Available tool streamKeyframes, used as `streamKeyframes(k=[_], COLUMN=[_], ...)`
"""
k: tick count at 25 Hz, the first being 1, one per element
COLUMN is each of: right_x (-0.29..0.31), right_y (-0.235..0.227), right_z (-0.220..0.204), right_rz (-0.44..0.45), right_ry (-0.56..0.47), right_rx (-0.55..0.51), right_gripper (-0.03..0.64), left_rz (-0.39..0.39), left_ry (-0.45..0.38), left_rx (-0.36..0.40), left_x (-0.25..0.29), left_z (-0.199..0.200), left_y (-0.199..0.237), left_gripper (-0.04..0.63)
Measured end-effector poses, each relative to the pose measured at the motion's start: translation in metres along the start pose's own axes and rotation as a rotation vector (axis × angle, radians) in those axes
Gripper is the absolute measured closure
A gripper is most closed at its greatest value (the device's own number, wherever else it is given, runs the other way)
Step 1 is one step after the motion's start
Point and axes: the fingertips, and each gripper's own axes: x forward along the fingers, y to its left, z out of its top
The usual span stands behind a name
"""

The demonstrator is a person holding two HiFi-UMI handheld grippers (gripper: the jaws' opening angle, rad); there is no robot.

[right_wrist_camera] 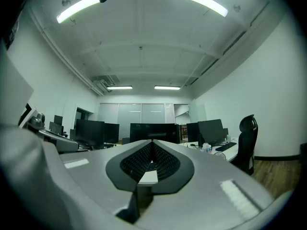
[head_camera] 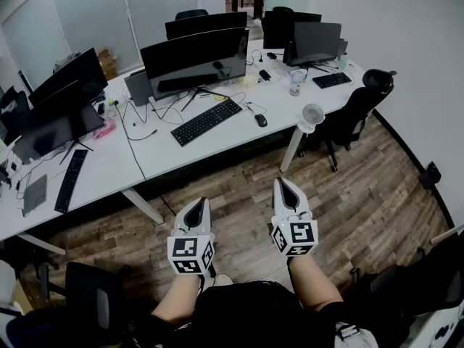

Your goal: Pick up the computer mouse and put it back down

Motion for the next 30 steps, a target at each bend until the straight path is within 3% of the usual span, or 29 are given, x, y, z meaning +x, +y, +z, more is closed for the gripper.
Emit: streamKeyframes(k=[10, 19, 30], right_x=[0.021, 0.039, 0.108], right_y=[0.013, 0.020, -0.016], right_z=[0.002, -0.011, -0.028], right_rz=[-0.016, -0.083, -0.090], right_ry=[-0.021, -0.025, -0.030], right_rx=[-0.005, -0.008, -0.003], right_gripper=[0.621, 0.621, 0.621], left_rz=[-0.020, -0.082, -0.087], left_ry=[-0.011, -0.010, -0.007], left_rx=[0.002, 0.025, 0.027], left_x=[0.016, 0.042, 0.119], left_z=[0.008, 0.008, 0.013], left_y=[0.023, 0.048, 0.066], left_gripper=[0.541, 0.541, 0.541])
